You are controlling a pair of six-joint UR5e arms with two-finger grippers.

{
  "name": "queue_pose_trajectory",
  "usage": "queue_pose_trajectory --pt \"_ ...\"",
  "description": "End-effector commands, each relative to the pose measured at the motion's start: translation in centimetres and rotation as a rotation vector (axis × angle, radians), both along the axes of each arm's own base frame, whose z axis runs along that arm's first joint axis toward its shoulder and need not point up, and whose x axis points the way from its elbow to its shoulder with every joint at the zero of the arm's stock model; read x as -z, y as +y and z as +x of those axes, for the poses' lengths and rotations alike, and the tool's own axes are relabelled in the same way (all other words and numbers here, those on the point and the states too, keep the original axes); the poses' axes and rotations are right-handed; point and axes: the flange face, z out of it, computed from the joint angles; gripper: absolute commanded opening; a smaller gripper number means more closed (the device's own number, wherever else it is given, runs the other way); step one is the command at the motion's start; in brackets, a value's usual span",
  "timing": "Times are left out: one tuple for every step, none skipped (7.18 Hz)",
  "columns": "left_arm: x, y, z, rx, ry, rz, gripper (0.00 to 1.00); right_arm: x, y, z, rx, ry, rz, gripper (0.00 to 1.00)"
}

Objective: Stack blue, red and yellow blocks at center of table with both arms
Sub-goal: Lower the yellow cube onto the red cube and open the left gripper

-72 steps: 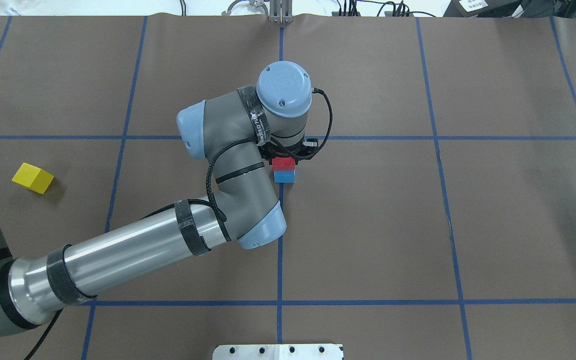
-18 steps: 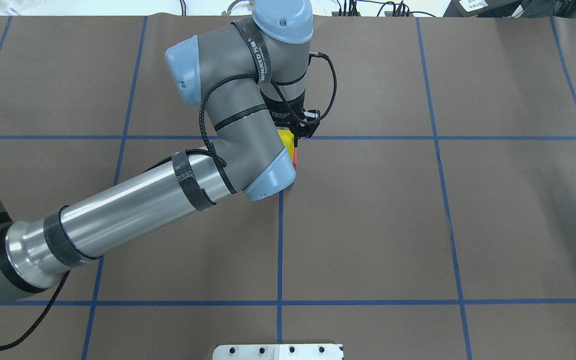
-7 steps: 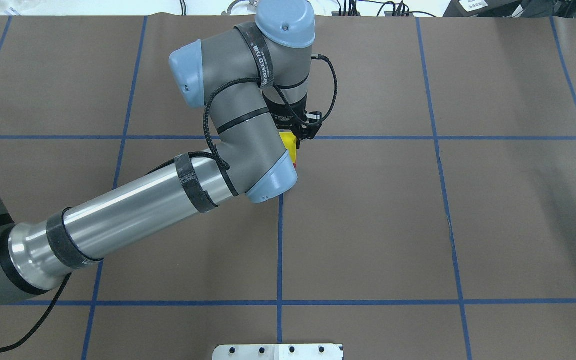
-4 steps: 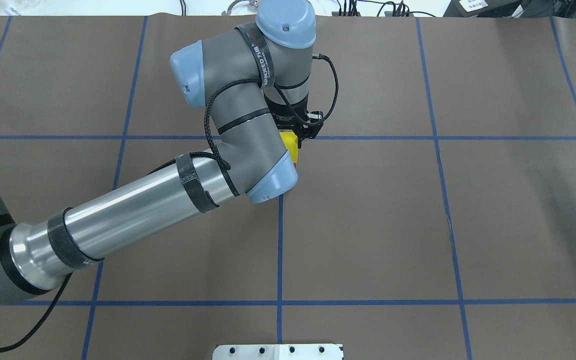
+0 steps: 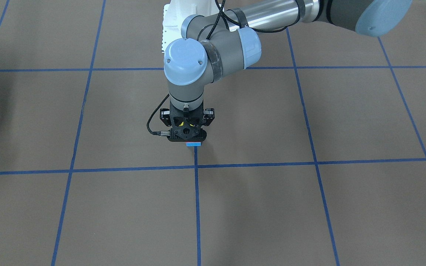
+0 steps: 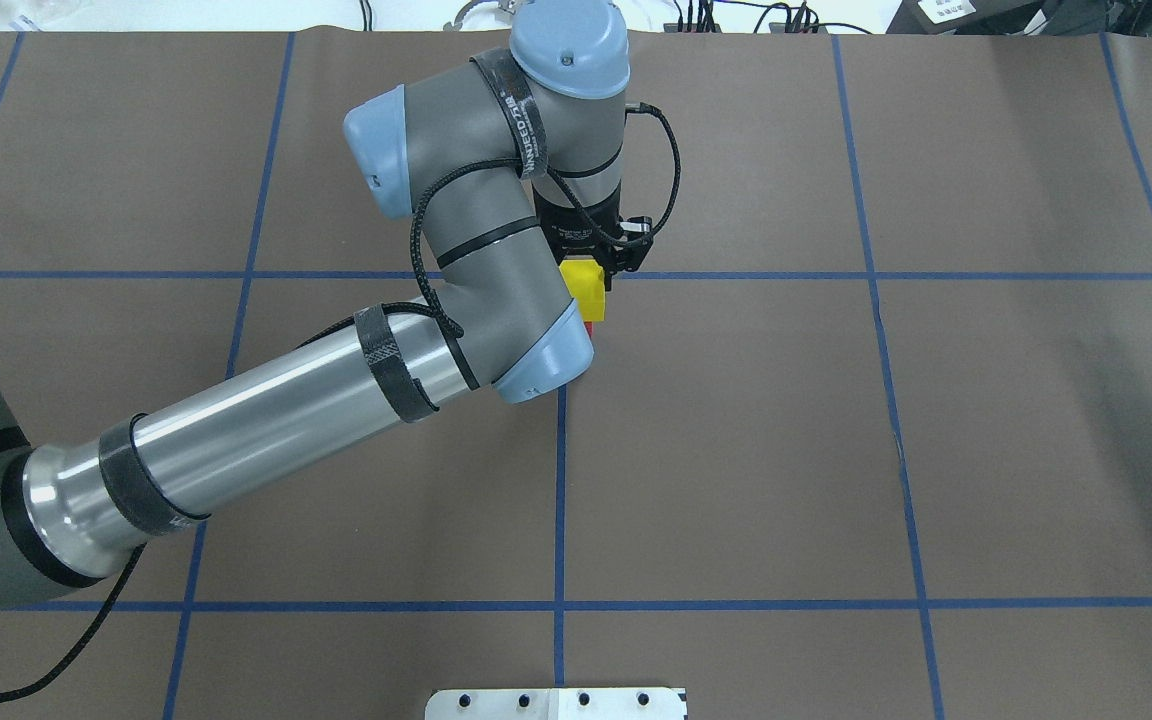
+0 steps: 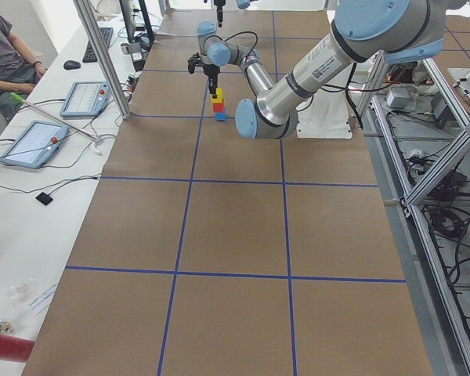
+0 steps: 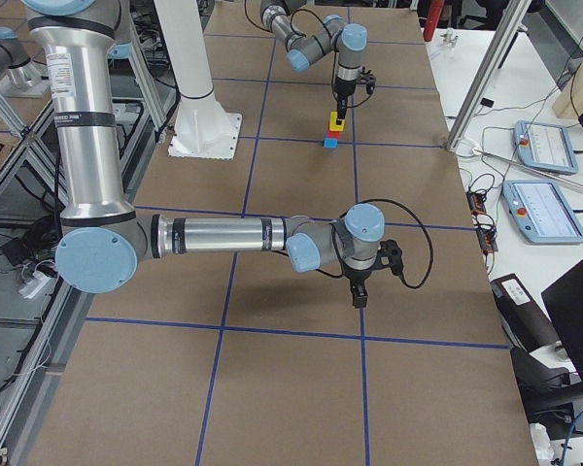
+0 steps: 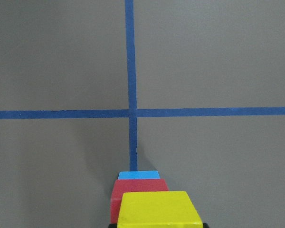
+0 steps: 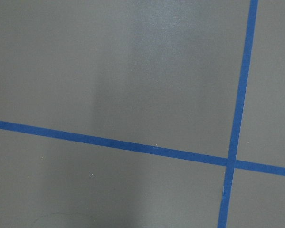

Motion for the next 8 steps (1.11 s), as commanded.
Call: queue_pose_trajectory --pt "0.53 1.01 -1.57 -0.006 -0.006 0.000 0.00 0.00 0.00 0.00 0.000 0.000 0.000 1.00" --pt "0.00 1.05 -1.62 -0.007 -0.009 -0.001 0.00 -0.10 0.07 0.02 0.000 0.001 -0.003 1.00" --pt "0.06 1.07 -1.66 -0.008 -0.008 0.001 0.00 -0.17 0.08 0.02 0.000 0.001 -0.005 1.00" --pt "-0.01 1.03 -1.63 -0.008 -0.010 0.002 0.00 -0.33 0.09 0.02 0.000 0.002 -0.008 1.00" --pt "-0.07 1.01 -1.59 -0.008 -0.011 0.001 0.00 -0.54 0.04 0.01 0.001 0.002 -0.010 1.00" --pt "-0.31 0.86 -1.47 -0.007 -0.017 0.002 0.00 -0.77 -0.01 0.00 0.001 0.004 -0.014 1.00" --pt "-0.37 0.92 -1.35 -0.008 -0.018 0.001 0.00 -0.77 -0.01 0.00 0.001 0.004 -0.014 1.00" --pt "-0.41 0.90 -1.31 -0.008 -0.018 0.001 0.00 -0.77 -0.01 0.00 0.001 0.004 -0.014 1.00"
